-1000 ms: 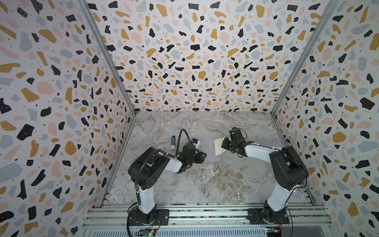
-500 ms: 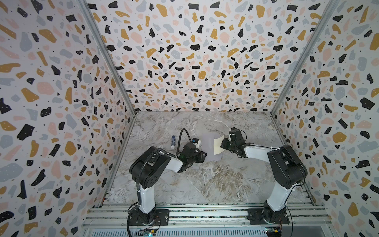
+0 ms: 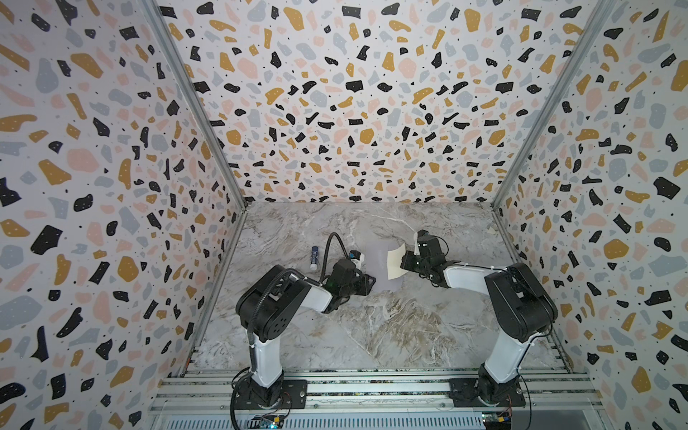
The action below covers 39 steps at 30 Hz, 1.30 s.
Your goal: Place the letter into the envelope and seal it
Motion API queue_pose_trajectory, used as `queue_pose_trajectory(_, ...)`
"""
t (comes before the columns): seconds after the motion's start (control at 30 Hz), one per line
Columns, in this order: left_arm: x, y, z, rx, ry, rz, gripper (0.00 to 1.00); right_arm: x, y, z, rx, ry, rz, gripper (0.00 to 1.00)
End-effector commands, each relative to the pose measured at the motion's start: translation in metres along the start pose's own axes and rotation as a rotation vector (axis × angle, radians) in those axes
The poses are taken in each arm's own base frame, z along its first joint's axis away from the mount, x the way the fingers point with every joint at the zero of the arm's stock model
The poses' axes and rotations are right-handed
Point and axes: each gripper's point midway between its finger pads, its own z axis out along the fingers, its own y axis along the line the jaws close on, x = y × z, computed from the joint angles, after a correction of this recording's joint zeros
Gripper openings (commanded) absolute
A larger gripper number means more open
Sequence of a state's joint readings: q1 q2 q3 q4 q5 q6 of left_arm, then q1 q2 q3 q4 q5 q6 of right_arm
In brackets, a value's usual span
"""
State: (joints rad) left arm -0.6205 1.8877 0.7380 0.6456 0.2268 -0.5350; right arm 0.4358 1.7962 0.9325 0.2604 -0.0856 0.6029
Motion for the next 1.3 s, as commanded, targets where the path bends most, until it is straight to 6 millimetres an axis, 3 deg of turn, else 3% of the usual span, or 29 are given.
queue_pose_trajectory(0.0, 0.019, 0.011, 0.007, -0.038, 0.063, 0.004, 0.37, -0.021, 0.008, -0.011, 0.008, -0.034, -0.097, 0.0)
queue_pose_trajectory(0.47, 0.022, 0.013, 0.009, -0.042, 0.074, 0.0, 0.36, -0.027, 0.01, -0.002, 0.035, 0.009, -0.196, 0.0)
queue_pose_trajectory(0.77, 0.023, 0.012, 0.01, -0.035, 0.075, -0.005, 0.36, -0.007, 0.001, 0.006, 0.016, 0.029, -0.118, 0.0)
queue_pose_trajectory(1.27, 0.024, 0.012, 0.011, -0.029, 0.078, -0.012, 0.36, 0.007, 0.007, 0.01, -0.053, 0.036, -0.06, 0.0)
